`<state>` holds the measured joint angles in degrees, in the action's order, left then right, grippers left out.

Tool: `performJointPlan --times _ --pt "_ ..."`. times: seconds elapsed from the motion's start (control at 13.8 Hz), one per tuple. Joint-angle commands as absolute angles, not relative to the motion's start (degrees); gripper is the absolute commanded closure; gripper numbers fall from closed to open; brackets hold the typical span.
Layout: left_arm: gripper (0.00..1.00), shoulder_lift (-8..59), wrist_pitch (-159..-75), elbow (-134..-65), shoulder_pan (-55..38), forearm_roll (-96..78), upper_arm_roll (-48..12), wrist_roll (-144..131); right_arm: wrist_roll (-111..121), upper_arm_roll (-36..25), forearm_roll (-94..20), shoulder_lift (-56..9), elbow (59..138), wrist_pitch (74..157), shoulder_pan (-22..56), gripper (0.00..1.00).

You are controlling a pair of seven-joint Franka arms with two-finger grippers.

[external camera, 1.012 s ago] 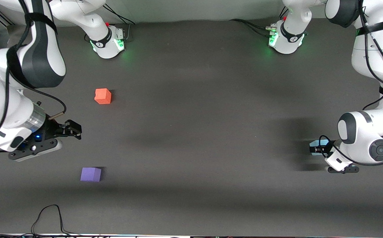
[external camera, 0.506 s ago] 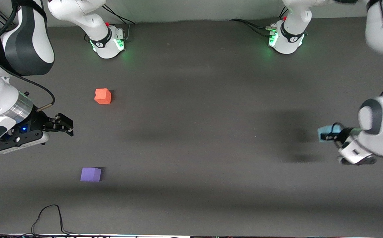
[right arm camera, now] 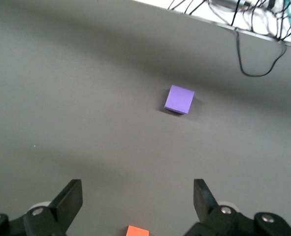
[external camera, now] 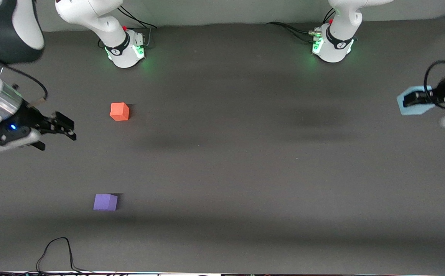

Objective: Place blue block between orange and purple blocks
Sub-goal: 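Carry the blue cube with the left gripper toward the table middle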

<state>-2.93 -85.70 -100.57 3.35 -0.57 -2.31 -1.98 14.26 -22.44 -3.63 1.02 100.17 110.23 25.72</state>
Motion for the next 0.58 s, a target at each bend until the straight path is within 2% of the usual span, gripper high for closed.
performJointPlan --times 0.0,0.14,0.29,0.51 --pt "0.77 -1.51 -89.46 -102.49 -1.74 -2.1 -8.94 -17.69 15.21 -22.32 -2.37 3.25 101.08 108.74 26.19 0.0" --pt "0.77 3.13 -94.2 -100.04 -5.87 -3.51 -14.74 -31.48 14.85 -22.33 -2.29 4.04 100.99 106.44 26.28 0.0" --pt "0.77 10.68 -97.89 -94.69 -10.96 -2.82 -19.4 -43.97 15.72 -21.19 -2.46 4.13 101.08 106.17 23.31 0.0" --pt "0.76 24.74 -104.39 -84.23 -23.16 0.07 -20.13 -61.64 15.73 -10.93 -2.99 4.3 100.55 102.59 12.68 0.0"
